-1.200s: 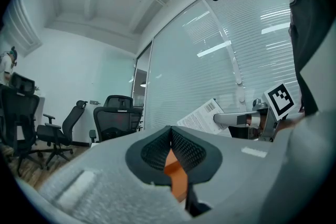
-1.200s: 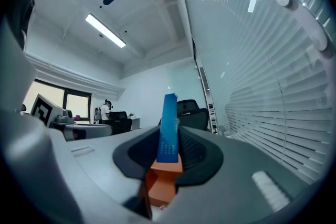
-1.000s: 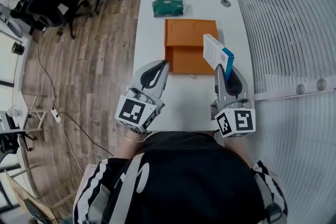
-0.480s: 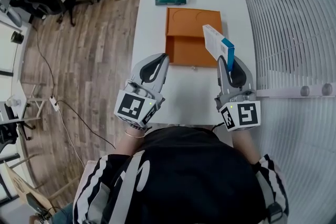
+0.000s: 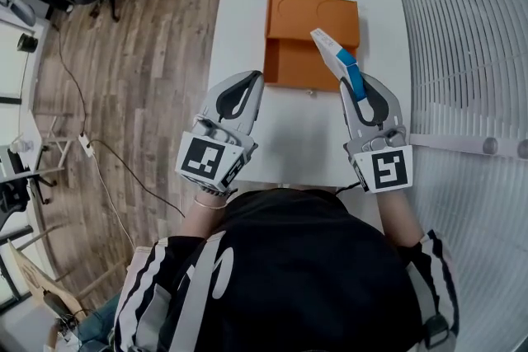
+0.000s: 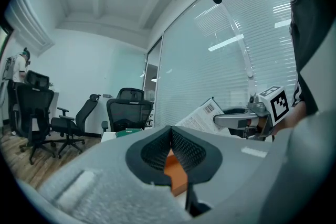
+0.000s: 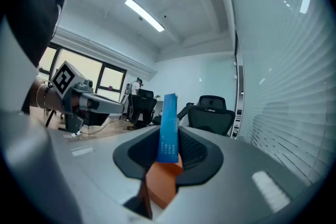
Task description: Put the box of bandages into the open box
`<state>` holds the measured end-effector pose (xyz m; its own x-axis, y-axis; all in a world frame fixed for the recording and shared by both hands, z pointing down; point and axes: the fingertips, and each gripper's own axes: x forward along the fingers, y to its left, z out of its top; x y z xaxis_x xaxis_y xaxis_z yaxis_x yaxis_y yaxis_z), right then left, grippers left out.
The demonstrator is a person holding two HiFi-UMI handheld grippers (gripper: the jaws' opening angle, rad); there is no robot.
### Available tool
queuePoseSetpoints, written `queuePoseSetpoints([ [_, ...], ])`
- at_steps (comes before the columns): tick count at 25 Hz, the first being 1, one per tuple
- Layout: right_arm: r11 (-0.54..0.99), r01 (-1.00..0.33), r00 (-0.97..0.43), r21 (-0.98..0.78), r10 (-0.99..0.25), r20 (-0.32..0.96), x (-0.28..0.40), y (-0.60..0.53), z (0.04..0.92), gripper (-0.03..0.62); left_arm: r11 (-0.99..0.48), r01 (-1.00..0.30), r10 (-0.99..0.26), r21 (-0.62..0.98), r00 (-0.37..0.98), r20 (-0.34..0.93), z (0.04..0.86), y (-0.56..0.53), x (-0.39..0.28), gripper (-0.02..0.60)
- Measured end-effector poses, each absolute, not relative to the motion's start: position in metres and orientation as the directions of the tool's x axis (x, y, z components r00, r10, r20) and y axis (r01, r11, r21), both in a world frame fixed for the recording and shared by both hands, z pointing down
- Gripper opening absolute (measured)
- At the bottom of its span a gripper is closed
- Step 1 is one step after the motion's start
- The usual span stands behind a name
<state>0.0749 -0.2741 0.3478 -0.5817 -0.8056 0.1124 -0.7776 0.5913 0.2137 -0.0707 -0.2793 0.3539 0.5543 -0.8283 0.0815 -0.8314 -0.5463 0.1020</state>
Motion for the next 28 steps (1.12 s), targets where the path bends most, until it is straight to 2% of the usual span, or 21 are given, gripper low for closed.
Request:
queuePoseSetpoints([
  [5, 0.638, -0.741, -0.618, 0.210, -0.770, 0.156, 0.066, -0.280, 0.361, 0.080, -0.549, -0.828, -0.825, 0.113, 0.559, 0.083, 0.363, -0.281, -0.070, 0.002],
  [12, 0.697, -0.650, -0.654, 0.302, -0.716, 0.245, 0.054, -0.275, 0.382, 0.080, -0.536, -0.835, -0.828, 0.123, 0.549, 0.113, 0.370, -0.281, -0.067, 0.002],
  [28, 0.748, -0.492, -0.619, 0.446, -0.661, 0.424, 0.050, -0.271, 0.434, 0.080, -0.533, -0.835, -0.828, 0.135, 0.548, 0.123, 0.381, -0.280, -0.068, 0.002],
])
